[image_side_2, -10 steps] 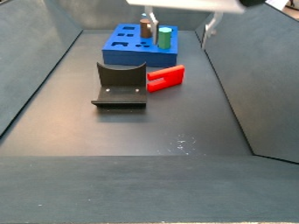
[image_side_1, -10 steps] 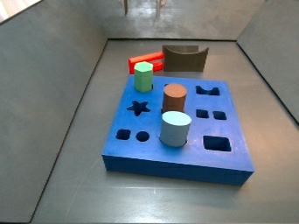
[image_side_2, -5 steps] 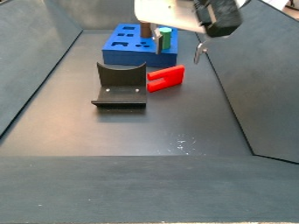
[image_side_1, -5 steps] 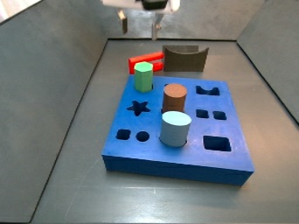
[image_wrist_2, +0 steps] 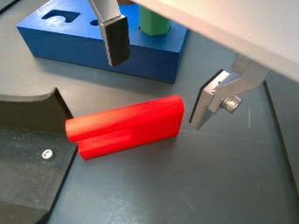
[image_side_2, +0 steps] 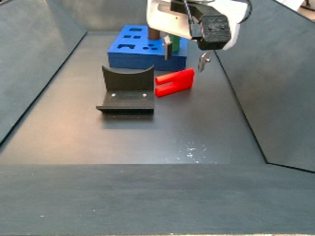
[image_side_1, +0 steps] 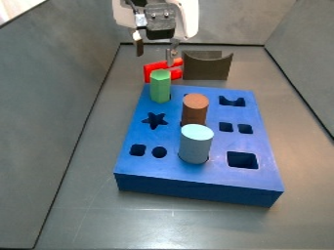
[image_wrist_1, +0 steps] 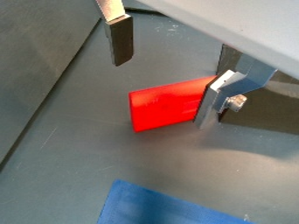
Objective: Pick up the square-circle object. Move up. Place the square-circle object on the fixture. Regrasp the square-circle object. Move to above the board. Insert the square-circle object.
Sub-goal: Pick up the square-circle object.
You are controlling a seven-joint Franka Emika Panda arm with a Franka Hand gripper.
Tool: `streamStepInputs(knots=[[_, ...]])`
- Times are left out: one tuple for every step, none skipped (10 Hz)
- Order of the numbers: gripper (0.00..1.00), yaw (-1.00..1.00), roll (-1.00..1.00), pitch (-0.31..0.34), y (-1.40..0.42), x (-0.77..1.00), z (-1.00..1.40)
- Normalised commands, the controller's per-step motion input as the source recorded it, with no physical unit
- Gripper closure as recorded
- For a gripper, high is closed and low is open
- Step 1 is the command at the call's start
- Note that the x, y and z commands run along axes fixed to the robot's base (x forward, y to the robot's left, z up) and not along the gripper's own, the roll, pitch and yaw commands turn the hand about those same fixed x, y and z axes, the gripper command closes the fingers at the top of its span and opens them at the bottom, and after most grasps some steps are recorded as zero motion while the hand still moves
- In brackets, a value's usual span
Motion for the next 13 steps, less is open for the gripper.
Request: streamStepInputs(knots=[[0.00,0.00,-0.11,0.000,0.23,0.00,-0.47],[0.00,0.00,-0.08,-0.047,0.00,0.00,-0.72],[0.00,0.00,-0.03,-0.081,-0.17,0.00,-0.82],[0.00,0.00,-0.01,-0.080,-0.27,0.00,-0.74],[0.00,0.00,-0.08,-0.049,-0.16,0.06,-0.44],[0.00,0.00,-0.13,0.000,0.00,0.10,-0.14],[0.00,0.00,-0.19,0.000,0.07,0.15,0.00],[0.00,0.00,-0.16,0.000,0.07,0.13,0.00],[0.00,0.00,-0.20,0.000,0.12,0.11,0.08],[0.00,0.00,-0.17,0.000,0.09,0.11,0.01],[0.00,0.00,-0.08,0.000,0.04,0.03,0.00],[1.00,0.00,0.00,0.000,0.00,0.00,0.00],[1.00,0.00,0.02,0.000,0.00,0.00,0.00]])
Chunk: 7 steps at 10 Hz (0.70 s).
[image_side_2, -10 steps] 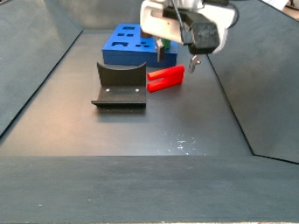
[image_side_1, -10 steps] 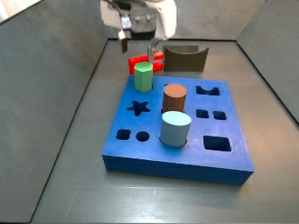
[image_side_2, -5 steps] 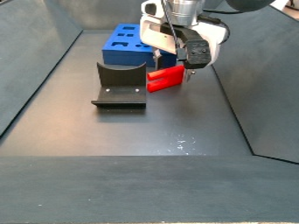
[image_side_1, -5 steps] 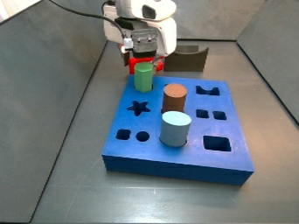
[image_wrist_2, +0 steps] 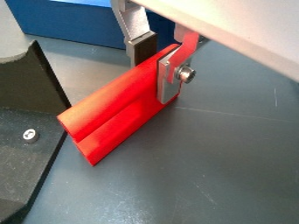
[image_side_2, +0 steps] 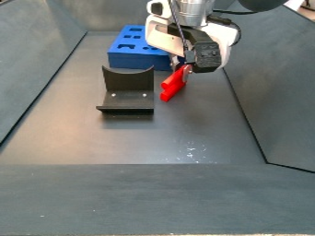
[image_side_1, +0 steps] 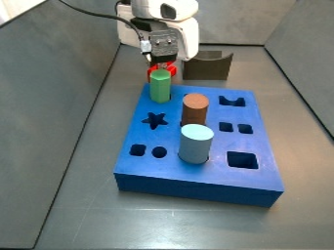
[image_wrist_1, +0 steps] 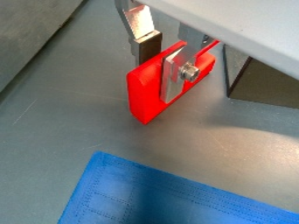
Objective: Pick up the square-circle object. Move up. Place the square-circle object on the fixture. Regrasp the square-circle object. Move to above the board. Insert the square-circle object.
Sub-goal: Pick up the square-circle object.
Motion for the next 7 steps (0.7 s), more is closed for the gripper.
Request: streamStepInputs(knots=[[1.00,0.00,0.03,0.000,-0.03,0.00,0.00],[1.00,0.00,0.05,0.000,-0.06,0.00,0.00],[1.00,0.00,0.07,0.010,-0.06,0.00,0.00],[1.00,0.00,0.00,0.000,0.00,0.00,0.00],[1.00,0.00,0.00,0.000,0.00,0.00,0.00],[1.00,0.00,0.00,0.000,0.00,0.00,0.00],[1.00,0.00,0.00,0.000,0.00,0.00,0.00]])
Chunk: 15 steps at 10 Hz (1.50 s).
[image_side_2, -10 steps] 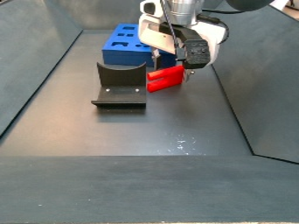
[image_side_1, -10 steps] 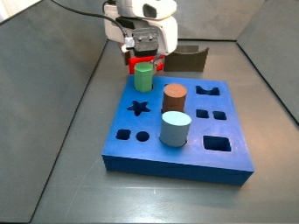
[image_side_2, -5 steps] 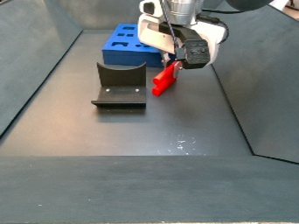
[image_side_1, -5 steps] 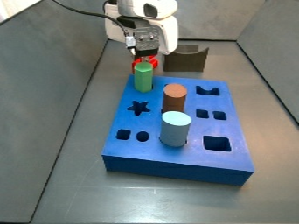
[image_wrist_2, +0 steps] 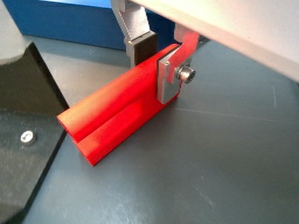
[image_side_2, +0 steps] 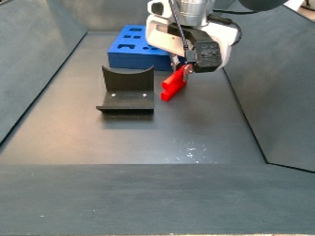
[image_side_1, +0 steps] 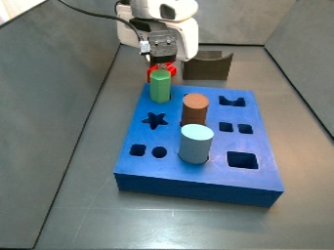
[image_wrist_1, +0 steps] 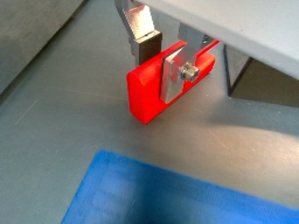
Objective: Pick up the square-circle object. Move up. Place the square-circle object on the fixture. Regrasp the square-circle object. Move to above the board. Insert the square-circle object.
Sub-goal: Pick up the square-circle object, then move up, then place the square-circle object on the fixture.
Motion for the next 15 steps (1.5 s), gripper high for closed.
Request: streamStepInputs(knots=[[1.00,0.00,0.00,0.000,0.00,0.00,0.00],[1.00,0.00,0.00,0.000,0.00,0.00,0.00],[1.00,0.00,0.00,0.000,0.00,0.00,0.00],[1.00,0.00,0.00,0.000,0.00,0.00,0.00],[1.00,0.00,0.00,0.000,0.00,0.00,0.00],[1.00,0.00,0.00,0.000,0.00,0.00,0.00],[1.00,0.00,0.00,0.000,0.00,0.00,0.00],[1.00,0.00,0.00,0.000,0.00,0.00,0.83],[1.00,0.03,0.01,0.007,0.04,-0.03,0.83],[1.00,0.04,0.00,0.034,0.04,-0.08,0.71],[1.00,0.03,0.00,0.030,0.03,-0.05,0.59],[1.00,0.02,-0.01,0.034,0.02,-0.04,0.45],[1.00,0.02,-0.01,0.038,0.01,-0.03,0.29],[1.00,0.00,0.00,0.000,0.00,0.00,1.00],[1.00,0.00,-0.01,-0.002,0.00,0.01,1.00]])
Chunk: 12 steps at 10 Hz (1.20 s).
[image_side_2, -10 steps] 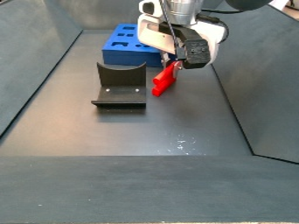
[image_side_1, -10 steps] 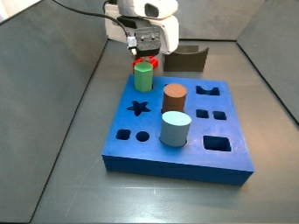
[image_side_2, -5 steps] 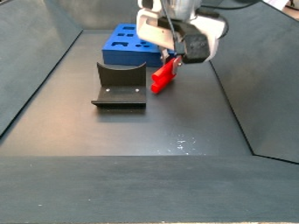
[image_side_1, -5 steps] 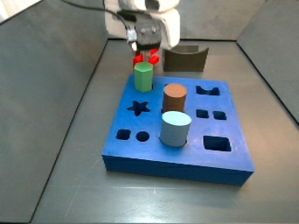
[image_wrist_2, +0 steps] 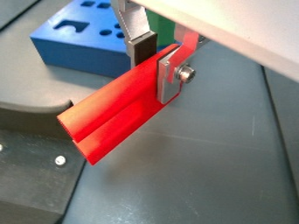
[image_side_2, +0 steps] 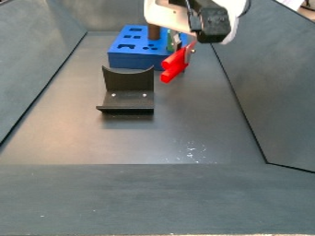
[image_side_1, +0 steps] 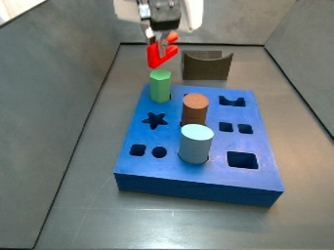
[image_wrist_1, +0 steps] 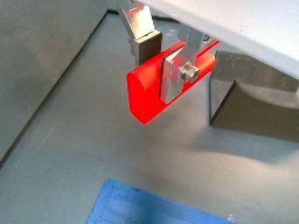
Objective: Pick up the square-circle object. Move up. Place the square-circle object on the fixture. Regrasp the square-circle object. Move to above the board. Insert the square-circle object.
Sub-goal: Place the square-circle object on the fixture.
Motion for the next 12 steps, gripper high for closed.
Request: streamStepInputs(knots=[[1.00,0.00,-0.01,0.011,-0.01,0.00,1.00],[1.00,0.00,-0.01,0.024,-0.01,0.00,1.00],[1.00,0.00,-0.02,0.031,-0.01,-0.01,1.00],[1.00,0.01,-0.02,0.035,-0.01,-0.01,0.99],[1.00,0.01,-0.03,0.041,-0.01,-0.01,0.82],[1.00,0.01,-0.03,0.050,-0.01,0.00,0.64],[1.00,0.01,-0.04,0.056,-0.01,0.00,0.53],[1.00,0.01,-0.05,0.073,-0.01,0.01,0.24],[1.00,1.00,-0.15,0.061,0.36,1.00,-0.19],[1.00,1.00,-0.15,0.067,0.35,1.00,-0.25],[1.00,1.00,-0.18,0.068,0.28,1.00,-0.21],[1.00,1.00,-0.21,0.083,0.26,1.00,-0.18]])
